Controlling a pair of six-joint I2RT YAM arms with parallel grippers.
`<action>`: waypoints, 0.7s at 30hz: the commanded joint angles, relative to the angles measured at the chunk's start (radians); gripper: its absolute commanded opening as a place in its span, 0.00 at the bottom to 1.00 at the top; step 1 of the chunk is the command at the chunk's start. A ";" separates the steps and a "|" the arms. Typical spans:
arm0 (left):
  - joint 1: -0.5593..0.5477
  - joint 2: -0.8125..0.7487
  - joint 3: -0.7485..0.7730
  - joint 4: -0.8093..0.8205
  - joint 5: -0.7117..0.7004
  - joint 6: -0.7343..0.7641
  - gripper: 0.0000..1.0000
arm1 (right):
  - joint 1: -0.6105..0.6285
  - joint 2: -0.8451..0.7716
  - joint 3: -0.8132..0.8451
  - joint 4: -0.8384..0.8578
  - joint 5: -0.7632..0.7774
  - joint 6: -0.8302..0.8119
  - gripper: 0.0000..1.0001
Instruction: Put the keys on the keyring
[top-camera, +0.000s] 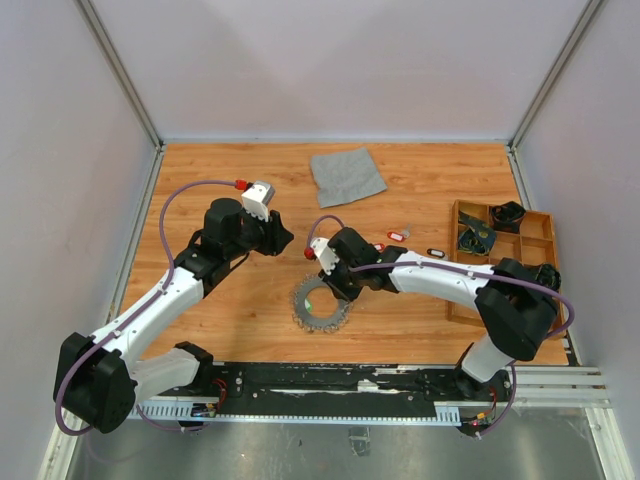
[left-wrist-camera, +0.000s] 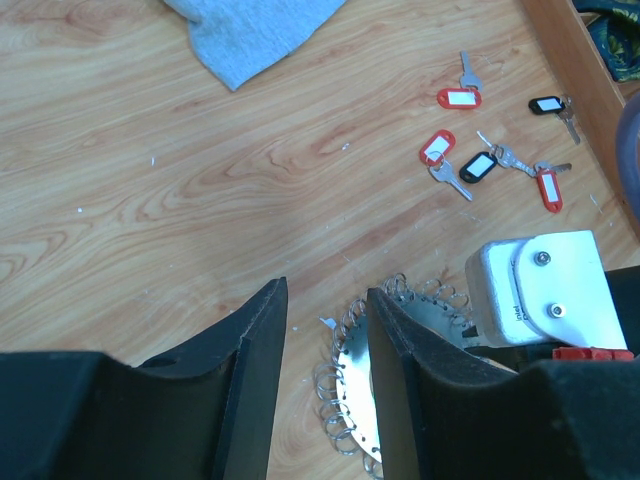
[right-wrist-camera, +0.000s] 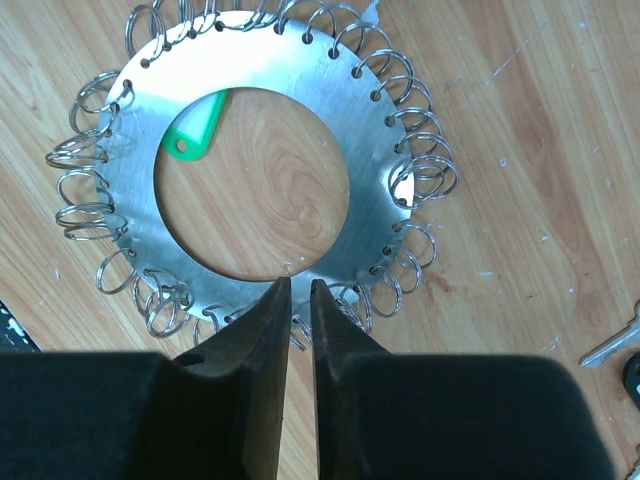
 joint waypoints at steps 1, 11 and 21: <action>0.010 -0.020 0.023 0.029 0.002 0.011 0.43 | -0.023 -0.035 -0.003 0.027 0.008 0.050 0.18; 0.010 -0.021 0.022 0.031 0.006 0.010 0.43 | 0.012 -0.143 -0.094 0.079 -0.112 0.273 0.34; 0.010 -0.025 0.021 0.032 0.007 0.009 0.43 | 0.104 -0.081 -0.077 0.013 -0.144 0.289 0.26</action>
